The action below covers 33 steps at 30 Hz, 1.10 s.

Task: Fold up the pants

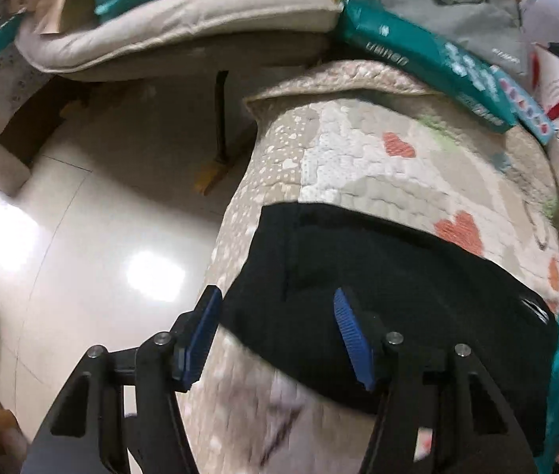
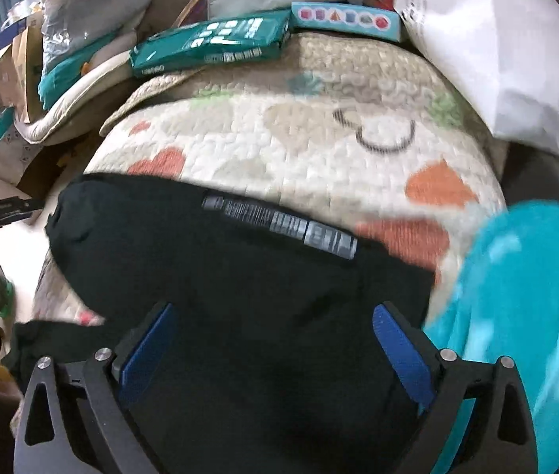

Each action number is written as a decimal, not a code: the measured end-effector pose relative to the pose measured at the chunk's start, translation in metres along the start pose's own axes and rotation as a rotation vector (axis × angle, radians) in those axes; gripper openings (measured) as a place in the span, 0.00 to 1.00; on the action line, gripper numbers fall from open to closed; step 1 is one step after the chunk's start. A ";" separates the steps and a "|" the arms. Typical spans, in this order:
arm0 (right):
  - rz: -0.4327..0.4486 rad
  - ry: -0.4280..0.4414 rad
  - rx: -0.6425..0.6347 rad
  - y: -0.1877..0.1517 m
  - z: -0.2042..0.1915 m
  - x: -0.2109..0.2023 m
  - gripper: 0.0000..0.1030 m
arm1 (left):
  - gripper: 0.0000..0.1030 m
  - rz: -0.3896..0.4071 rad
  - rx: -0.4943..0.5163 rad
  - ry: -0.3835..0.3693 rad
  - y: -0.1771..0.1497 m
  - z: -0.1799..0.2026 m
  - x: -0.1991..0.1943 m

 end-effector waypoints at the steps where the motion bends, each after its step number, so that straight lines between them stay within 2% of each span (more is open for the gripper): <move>1: 0.004 0.008 -0.006 0.009 0.001 0.007 0.96 | 0.57 0.001 -0.003 0.003 0.005 -0.001 0.008; 8: -0.030 0.037 -0.073 0.042 -0.013 0.061 0.86 | 0.62 -0.005 -0.037 -0.033 0.035 -0.008 0.055; 11: -0.037 0.004 -0.118 0.049 -0.021 0.085 0.84 | 0.68 -0.005 -0.001 -0.032 0.042 -0.001 0.063; 14: -0.057 -0.010 -0.125 0.052 -0.025 0.106 0.79 | 0.69 -0.002 0.039 -0.019 0.044 0.007 0.066; 15: -0.061 -0.019 -0.126 0.051 -0.026 0.111 0.75 | 0.63 0.001 0.047 -0.024 0.044 0.008 0.066; 16: -0.063 -0.022 -0.129 0.050 -0.027 0.112 0.71 | 0.39 0.004 0.061 -0.053 0.041 0.009 0.064; 17: -0.065 -0.015 -0.127 0.048 -0.028 0.113 0.56 | 0.25 0.013 0.068 -0.082 0.041 0.012 0.062; 18: -0.066 -0.006 -0.123 0.047 -0.029 0.111 0.36 | 0.16 0.024 0.084 -0.071 0.039 0.014 0.057; 19: -0.075 0.010 -0.122 0.045 -0.029 0.109 0.26 | 0.12 0.037 0.118 -0.045 0.038 0.021 0.053; 20: -0.085 0.019 -0.121 0.042 -0.029 0.108 0.16 | 0.12 0.046 0.155 -0.028 0.035 0.026 0.049; 21: -0.085 0.019 -0.123 0.040 -0.029 0.105 0.13 | 0.12 0.053 0.175 -0.013 0.033 0.030 0.045; 29: -0.064 0.030 -0.111 0.031 -0.033 0.072 0.09 | 0.11 0.131 0.169 -0.004 0.025 0.034 -0.001; 33: -0.053 0.038 -0.093 0.023 -0.030 0.051 0.09 | 0.11 0.165 0.153 -0.024 0.015 0.027 -0.028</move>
Point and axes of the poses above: each gripper's, at about its wrist camera, not at the fingertips, and x roughly the way its jaws point, z to its right, y to its top, the point moved 2 cm from there along x, roughly the way its jaws point, and after that the axes turned 15 degrees about x, right-handed, at the moved point
